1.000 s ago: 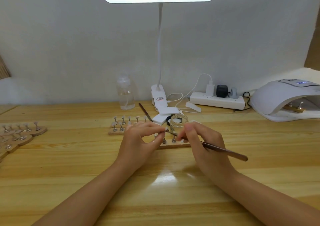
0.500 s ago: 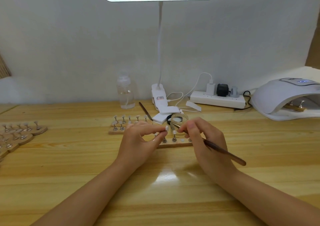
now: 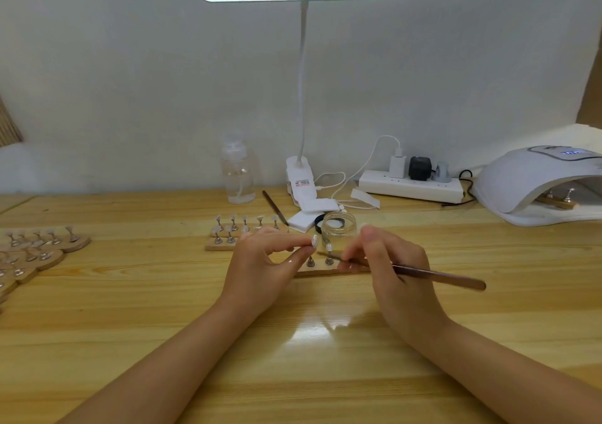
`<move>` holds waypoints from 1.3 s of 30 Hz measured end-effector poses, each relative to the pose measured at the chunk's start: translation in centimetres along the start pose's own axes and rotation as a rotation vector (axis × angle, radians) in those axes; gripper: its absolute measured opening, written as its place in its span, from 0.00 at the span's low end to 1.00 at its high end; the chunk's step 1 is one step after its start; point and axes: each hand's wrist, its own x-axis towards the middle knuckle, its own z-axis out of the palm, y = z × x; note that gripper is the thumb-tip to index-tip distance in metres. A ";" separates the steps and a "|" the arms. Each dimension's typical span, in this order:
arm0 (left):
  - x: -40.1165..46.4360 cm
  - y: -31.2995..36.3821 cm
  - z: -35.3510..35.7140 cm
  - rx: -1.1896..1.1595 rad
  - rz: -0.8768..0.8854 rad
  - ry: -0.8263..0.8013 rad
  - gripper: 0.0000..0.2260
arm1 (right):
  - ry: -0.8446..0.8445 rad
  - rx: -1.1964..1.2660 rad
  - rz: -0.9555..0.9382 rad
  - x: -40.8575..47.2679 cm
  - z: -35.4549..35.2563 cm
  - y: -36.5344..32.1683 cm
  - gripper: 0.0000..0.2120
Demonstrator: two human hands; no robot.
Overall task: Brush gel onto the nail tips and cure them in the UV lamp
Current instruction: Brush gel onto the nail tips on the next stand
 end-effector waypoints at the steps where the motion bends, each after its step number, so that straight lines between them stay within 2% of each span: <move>1: 0.0 0.0 0.0 -0.002 0.002 -0.002 0.08 | 0.003 -0.052 -0.017 0.1 0.0 0.0 0.16; 3: 0.0 -0.1 0.0 -0.002 0.013 -0.002 0.10 | -0.013 -0.112 -0.008 0.2 -0.1 0.0 0.15; 7: 0.1 -0.3 0.0 0.013 0.037 -0.001 0.10 | -0.019 -0.005 0.030 0.0 0.1 0.0 0.18; 11: 0.1 -0.4 0.0 0.038 0.041 -0.006 0.10 | -0.011 -0.139 0.006 0.2 0.0 0.0 0.16; 16: 0.1 -0.3 0.0 0.054 0.041 -0.006 0.10 | -0.009 -0.054 0.010 0.0 0.0 0.0 0.20; 20: 0.0 -0.2 -0.1 0.056 0.043 -0.007 0.11 | -0.027 -0.169 0.025 0.1 -0.1 0.0 0.18; 24: 0.0 -0.2 -0.1 0.059 0.045 -0.004 0.13 | 0.004 -0.087 0.014 0.1 0.0 0.0 0.19; 28: 0.1 -0.3 0.0 0.062 0.044 -0.008 0.12 | -0.016 -0.174 0.011 0.2 0.0 0.0 0.18; 32: 0.0 -0.2 -0.1 0.059 0.035 -0.012 0.12 | -0.014 -0.052 0.020 0.0 0.0 -0.1 0.19; 36: 0.0 -0.2 -0.1 0.042 0.024 -0.012 0.11 | -0.008 -0.142 0.009 0.2 -0.1 0.0 0.16; 39: 0.0 -0.3 0.0 0.022 0.025 -0.009 0.11 | -0.037 -0.076 0.041 0.1 0.0 -0.1 0.18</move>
